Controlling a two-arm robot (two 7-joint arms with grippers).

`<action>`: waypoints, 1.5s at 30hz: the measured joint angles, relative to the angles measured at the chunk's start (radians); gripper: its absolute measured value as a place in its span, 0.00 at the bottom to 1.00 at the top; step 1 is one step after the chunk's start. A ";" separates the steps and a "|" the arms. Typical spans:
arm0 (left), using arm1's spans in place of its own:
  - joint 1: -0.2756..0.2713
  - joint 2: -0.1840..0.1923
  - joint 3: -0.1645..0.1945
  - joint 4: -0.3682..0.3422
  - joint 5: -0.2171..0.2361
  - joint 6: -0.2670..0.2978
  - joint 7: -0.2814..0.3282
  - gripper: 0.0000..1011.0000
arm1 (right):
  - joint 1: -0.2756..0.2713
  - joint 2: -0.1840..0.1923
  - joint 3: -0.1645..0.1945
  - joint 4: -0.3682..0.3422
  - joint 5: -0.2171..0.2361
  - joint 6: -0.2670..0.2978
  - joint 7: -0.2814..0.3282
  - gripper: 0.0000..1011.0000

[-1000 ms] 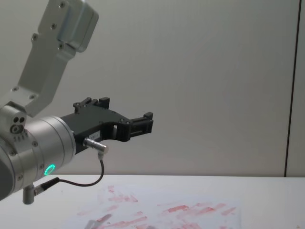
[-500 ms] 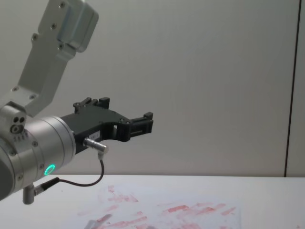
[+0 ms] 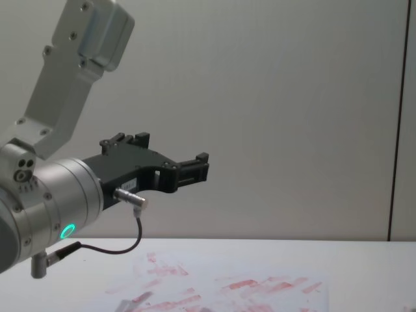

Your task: Use the one hand to pick up the stamp and affix it onto the A4 paper.

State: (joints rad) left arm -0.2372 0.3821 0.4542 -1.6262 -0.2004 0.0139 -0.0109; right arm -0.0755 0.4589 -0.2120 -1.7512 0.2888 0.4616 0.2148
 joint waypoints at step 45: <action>0.000 0.000 0.000 0.000 0.000 0.000 0.000 0.99 | 0.375 -0.318 -0.149 0.336 -0.192 -0.035 0.160 0.22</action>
State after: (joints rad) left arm -0.2372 0.3821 0.4542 -1.6262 -0.2004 0.0139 -0.0109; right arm 0.2997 0.1409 -0.3611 -1.4149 0.0965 0.4269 0.3748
